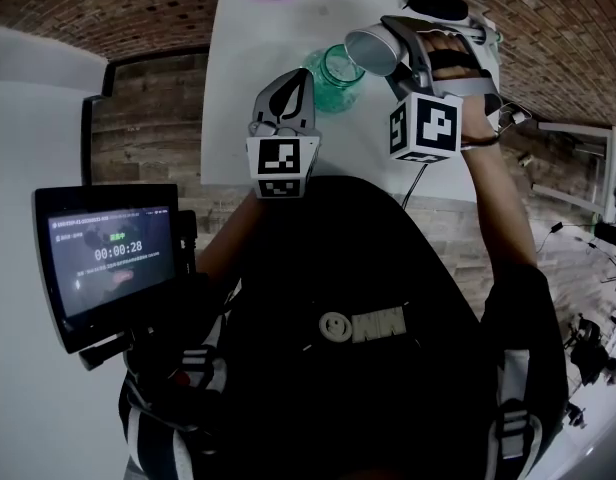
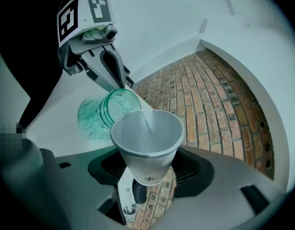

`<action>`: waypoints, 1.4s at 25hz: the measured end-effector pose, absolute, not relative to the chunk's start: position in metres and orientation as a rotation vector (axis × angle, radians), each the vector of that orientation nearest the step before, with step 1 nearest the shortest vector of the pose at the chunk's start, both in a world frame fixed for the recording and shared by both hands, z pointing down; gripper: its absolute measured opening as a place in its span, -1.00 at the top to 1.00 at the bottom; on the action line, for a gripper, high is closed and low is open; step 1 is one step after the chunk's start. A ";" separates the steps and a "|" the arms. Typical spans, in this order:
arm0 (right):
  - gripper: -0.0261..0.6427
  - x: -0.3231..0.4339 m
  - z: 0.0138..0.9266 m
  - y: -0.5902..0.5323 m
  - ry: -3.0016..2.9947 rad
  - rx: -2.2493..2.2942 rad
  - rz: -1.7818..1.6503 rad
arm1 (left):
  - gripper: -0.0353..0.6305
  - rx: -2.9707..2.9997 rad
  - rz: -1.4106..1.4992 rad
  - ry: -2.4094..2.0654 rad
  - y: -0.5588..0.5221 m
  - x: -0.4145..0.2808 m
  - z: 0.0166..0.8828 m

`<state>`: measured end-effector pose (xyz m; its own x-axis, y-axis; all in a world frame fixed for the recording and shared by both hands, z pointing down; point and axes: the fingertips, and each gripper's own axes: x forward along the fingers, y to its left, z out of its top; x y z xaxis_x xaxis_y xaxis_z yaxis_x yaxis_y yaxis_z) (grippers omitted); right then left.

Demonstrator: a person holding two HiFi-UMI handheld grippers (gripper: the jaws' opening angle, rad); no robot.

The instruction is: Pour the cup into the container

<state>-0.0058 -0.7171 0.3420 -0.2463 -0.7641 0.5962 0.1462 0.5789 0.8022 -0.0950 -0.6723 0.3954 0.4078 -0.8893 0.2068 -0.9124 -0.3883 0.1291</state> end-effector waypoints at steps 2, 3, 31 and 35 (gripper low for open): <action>0.09 -0.005 0.342 -0.718 -1.593 0.532 -0.941 | 0.89 2.446 0.151 -1.589 -0.673 -0.094 0.395; 0.09 -0.005 0.342 -0.718 -1.591 0.532 -0.942 | 0.89 2.447 0.150 -1.588 -0.673 -0.094 0.395; 0.09 -0.008 0.341 -0.720 -1.563 0.513 -0.989 | 0.89 2.461 0.157 -1.580 -0.674 -0.090 0.394; 0.09 -0.008 0.341 -0.721 -1.558 0.510 -0.993 | 0.89 2.462 0.151 -1.584 -0.675 -0.090 0.392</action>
<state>-0.0080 -0.7212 0.3407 -0.2446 -0.7771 0.5799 0.1977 0.5455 0.8144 -0.0902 -0.6747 0.3920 0.4172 -0.8869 0.1983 -0.9084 -0.4003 0.1204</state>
